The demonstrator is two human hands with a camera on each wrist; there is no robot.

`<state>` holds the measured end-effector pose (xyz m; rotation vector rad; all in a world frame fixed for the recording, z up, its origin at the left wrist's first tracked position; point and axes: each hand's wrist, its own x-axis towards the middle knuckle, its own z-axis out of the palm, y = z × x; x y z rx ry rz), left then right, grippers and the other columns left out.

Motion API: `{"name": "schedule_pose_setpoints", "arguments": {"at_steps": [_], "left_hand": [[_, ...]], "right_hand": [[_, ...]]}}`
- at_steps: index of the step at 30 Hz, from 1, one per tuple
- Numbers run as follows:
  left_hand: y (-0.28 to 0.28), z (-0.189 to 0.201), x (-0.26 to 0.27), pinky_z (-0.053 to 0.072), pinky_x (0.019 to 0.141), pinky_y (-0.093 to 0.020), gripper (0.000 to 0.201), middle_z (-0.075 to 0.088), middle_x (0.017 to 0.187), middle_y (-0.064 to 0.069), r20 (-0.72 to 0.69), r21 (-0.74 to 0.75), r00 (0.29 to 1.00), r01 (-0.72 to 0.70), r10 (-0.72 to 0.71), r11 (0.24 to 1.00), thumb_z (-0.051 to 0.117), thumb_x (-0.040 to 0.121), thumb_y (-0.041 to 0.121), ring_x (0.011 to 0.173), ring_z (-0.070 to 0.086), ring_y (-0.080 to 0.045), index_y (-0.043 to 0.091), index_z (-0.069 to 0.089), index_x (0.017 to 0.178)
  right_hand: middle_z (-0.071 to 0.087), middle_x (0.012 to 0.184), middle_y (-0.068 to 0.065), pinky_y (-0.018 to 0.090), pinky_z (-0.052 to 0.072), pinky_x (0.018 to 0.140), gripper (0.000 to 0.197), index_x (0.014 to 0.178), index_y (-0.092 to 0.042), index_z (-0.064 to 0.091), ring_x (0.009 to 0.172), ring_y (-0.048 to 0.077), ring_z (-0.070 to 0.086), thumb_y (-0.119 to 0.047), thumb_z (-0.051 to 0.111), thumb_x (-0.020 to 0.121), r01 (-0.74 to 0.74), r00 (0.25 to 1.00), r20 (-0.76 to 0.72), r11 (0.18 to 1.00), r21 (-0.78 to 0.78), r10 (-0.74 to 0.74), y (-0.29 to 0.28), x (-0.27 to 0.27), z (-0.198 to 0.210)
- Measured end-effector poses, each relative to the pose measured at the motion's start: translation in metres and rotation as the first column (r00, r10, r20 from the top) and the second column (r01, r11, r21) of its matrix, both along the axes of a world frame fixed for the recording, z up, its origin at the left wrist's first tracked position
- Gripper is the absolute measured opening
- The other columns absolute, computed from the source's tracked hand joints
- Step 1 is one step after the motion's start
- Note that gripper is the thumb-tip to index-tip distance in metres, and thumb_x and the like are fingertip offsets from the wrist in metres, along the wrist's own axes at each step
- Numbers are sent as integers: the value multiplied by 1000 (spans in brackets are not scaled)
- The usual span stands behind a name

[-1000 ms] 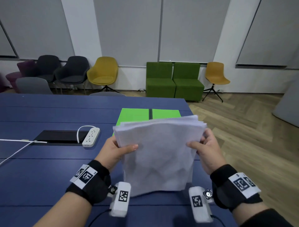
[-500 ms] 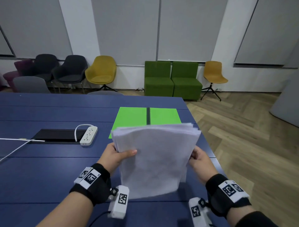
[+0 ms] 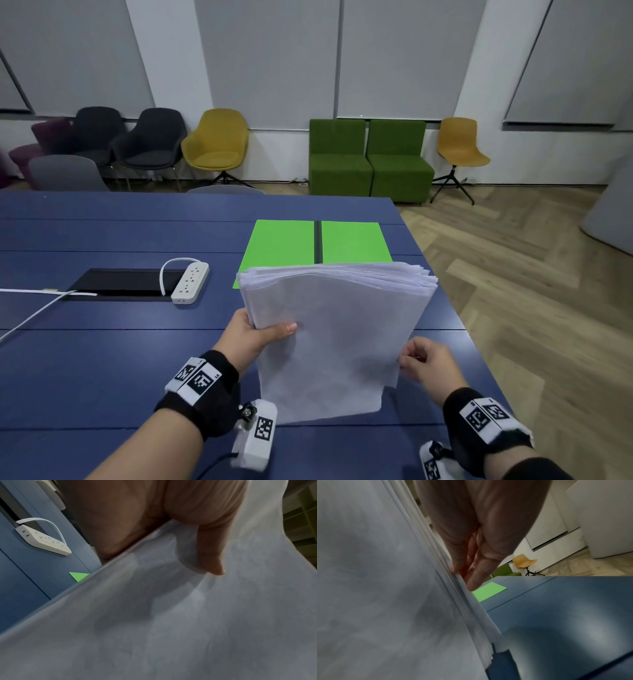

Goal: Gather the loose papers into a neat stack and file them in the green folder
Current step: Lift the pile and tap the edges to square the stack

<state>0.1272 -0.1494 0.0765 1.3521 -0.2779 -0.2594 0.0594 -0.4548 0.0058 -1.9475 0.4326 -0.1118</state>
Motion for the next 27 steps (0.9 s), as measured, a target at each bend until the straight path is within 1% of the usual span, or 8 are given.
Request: {"name": "schedule_pose_setpoints", "arguments": {"at_steps": [3,7,9,12,14,16,21,27], "left_hand": [[-1,1,1,57,73,-28,45,78,92,-5,4,7,1000,-2,2,1000,89,41,26,85,72,-22,22,79,84],[-4,2,3,56,70,-26,57,78,90,-3,16,-18,1000,8,-7,1000,93,32,40,83,73,-18,23,78,85],[-5,0,5,57,70,-25,52,78,90,-3,14,-13,1000,-9,9,1000,92,35,33,83,73,-17,23,78,84],[-8,-4,7,58,70,-26,37,78,89,-3,-3,-23,997,-77,77,997,82,46,28,82,73,-18,19,78,82],[-11,-4,8,58,74,-30,36,78,90,-3,-13,-6,993,-116,115,993,81,47,30,84,72,-20,19,78,81],[-15,1,8,57,73,-30,27,78,85,1,-5,-5,991,-131,131,991,81,49,27,80,73,-15,23,79,75],[-13,24,12,56,69,-20,38,78,84,3,107,-132,986,-116,131,984,86,42,28,79,71,-9,24,79,79],[-18,8,15,58,71,-28,52,78,91,-5,7,-44,997,-82,82,996,92,35,30,86,72,-21,20,79,84]], "right_hand": [[62,58,2,45,57,70,36,57,-18,57,64,24,60,8,60,82,-28,999,-25,999,32,29,2,3,-5],[59,57,3,53,56,75,37,55,-17,55,63,26,58,9,58,82,-54,994,-89,998,38,57,2,9,-6],[58,57,1,53,56,74,35,55,-19,54,62,22,56,5,60,81,-87,991,-104,996,-32,83,2,11,-3],[67,87,-3,44,56,81,22,90,-18,57,81,18,65,0,60,77,-153,984,-109,979,-131,139,6,11,14],[63,109,-1,36,56,85,54,112,-21,46,102,16,63,2,63,67,-222,973,-48,972,75,226,14,9,29],[63,111,3,28,55,78,70,119,-22,43,104,16,62,2,60,56,-243,970,44,943,227,240,25,10,47],[66,104,2,28,50,72,63,115,-19,54,95,15,63,3,42,58,-102,965,261,906,410,-9,36,20,72],[62,110,10,34,49,79,58,107,-25,55,101,23,59,-1,37,57,-3,967,237,931,364,-89,51,22,71]]}}
